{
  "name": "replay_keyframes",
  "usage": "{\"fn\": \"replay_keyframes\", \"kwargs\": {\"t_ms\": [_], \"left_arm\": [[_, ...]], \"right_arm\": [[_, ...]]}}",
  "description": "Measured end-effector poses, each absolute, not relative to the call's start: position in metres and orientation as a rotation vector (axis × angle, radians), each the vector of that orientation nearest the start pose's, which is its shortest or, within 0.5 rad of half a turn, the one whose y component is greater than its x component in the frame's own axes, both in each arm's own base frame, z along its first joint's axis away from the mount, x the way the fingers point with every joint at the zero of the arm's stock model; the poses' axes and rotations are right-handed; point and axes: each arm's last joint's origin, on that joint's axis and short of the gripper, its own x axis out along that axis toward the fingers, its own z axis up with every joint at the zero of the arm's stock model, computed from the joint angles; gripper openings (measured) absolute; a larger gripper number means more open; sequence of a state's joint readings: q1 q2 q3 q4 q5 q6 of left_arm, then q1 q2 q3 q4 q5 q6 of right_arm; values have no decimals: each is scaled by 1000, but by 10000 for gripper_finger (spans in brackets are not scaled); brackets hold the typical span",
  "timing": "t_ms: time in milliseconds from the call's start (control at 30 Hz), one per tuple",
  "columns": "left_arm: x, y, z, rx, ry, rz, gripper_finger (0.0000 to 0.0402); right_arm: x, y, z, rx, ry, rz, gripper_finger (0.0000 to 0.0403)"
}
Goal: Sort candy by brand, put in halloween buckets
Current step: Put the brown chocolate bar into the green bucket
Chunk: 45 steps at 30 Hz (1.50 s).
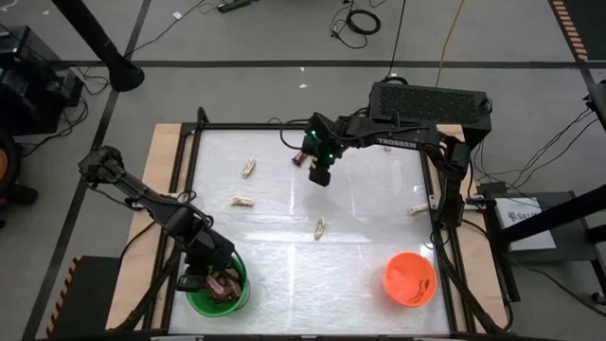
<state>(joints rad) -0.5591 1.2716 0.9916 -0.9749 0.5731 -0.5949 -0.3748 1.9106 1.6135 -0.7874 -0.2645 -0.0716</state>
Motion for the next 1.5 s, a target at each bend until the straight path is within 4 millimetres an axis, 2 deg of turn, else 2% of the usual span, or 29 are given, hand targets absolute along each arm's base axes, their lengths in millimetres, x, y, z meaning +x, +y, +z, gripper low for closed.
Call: {"fn": "replay_keyframes", "kwargs": {"t_ms": [500,633,800,1000,1133,1233,1333,1433,1500], "left_arm": [[181,-129,257,-422,1543,-484,15],[181,-129,257,-431,1540,-443,46],[182,-128,257,-586,1600,-348,101],[191,-117,268,-725,1628,-563,126],[203,-98,283,-778,1536,-599,127],[212,-76,295,-729,1404,-603,127],[221,-45,301,-504,1242,-474,127],[232,-10,301,-181,1099,-238,127],[247,15,298,-67,1002,-89,127]], "right_arm": [[379,-141,253,254,1032,-50,0],[380,-140,254,243,1030,-44,0],[380,-140,254,228,1026,-36,0],[380,-140,254,229,1026,-37,0],[379,-140,253,239,1043,-38,0],[375,-138,251,254,1083,-35,0],[370,-136,249,275,1147,-29,0],[363,-135,246,302,1215,-27,0],[359,-135,245,321,1252,-29,0]]}}
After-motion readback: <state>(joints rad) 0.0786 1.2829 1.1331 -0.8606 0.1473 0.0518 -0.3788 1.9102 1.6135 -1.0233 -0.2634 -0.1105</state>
